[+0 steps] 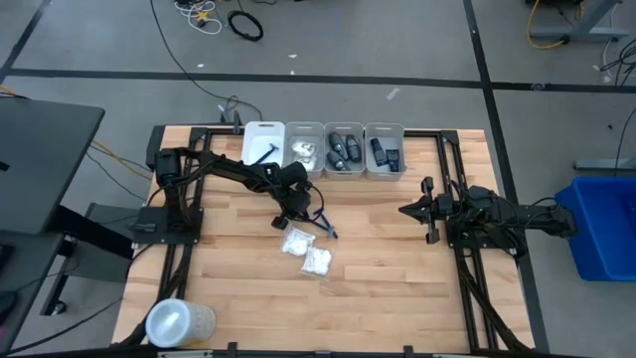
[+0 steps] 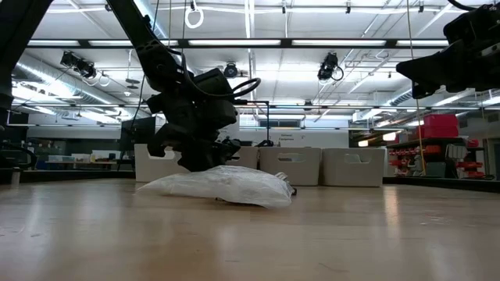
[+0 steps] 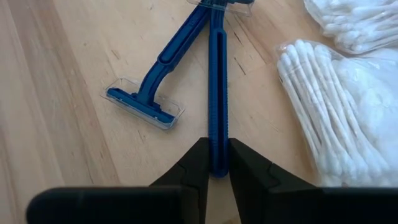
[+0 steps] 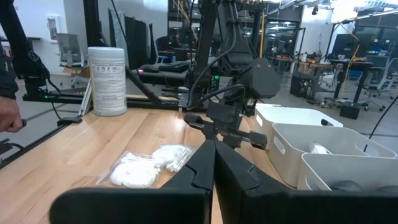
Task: Pick & Place Travel size toiletries
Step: Put the blue razor into the white bin
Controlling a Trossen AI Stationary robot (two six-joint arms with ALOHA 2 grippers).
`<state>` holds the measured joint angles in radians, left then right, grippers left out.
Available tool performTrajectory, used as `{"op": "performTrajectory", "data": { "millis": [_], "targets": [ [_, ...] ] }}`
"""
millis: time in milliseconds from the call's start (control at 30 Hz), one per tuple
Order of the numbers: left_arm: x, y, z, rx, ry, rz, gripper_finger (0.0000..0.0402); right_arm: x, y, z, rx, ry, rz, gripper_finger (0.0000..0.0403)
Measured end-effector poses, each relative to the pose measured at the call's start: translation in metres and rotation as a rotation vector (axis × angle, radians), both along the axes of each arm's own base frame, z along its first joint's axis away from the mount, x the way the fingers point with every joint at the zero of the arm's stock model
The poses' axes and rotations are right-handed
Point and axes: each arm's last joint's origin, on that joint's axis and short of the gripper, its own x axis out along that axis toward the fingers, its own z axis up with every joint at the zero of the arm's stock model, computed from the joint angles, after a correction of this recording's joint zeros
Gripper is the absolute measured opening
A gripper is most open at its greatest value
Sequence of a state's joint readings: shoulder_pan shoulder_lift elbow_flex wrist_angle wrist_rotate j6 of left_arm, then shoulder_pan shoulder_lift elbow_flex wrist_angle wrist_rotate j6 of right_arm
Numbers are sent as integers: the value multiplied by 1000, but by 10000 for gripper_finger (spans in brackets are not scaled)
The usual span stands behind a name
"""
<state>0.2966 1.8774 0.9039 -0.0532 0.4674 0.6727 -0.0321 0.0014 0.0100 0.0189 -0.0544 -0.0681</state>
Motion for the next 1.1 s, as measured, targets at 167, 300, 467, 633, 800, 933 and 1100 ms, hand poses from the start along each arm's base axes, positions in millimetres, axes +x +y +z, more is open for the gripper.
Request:
{"op": "performTrajectory", "data": {
  "millis": [167,300,467,633,800,933,1100],
  "targets": [
    [0,0,0,0,2,2,58,0,0,0,0,0,0,14],
    [2,1,5,-9,19,24,58,0,0,0,0,0,0,14],
    [9,-2,21,12,-21,10,57,0,0,0,0,0,-1,14],
    [14,-4,33,31,-61,-5,57,0,0,0,0,-1,2,14],
    [16,-5,39,30,-67,-9,57,0,0,0,0,0,-1,14],
    [17,-5,41,26,-79,-14,57,0,0,0,0,-1,-1,14],
    [18,-7,41,28,-81,-26,57,0,0,0,0,0,0,14]
  ]
}}
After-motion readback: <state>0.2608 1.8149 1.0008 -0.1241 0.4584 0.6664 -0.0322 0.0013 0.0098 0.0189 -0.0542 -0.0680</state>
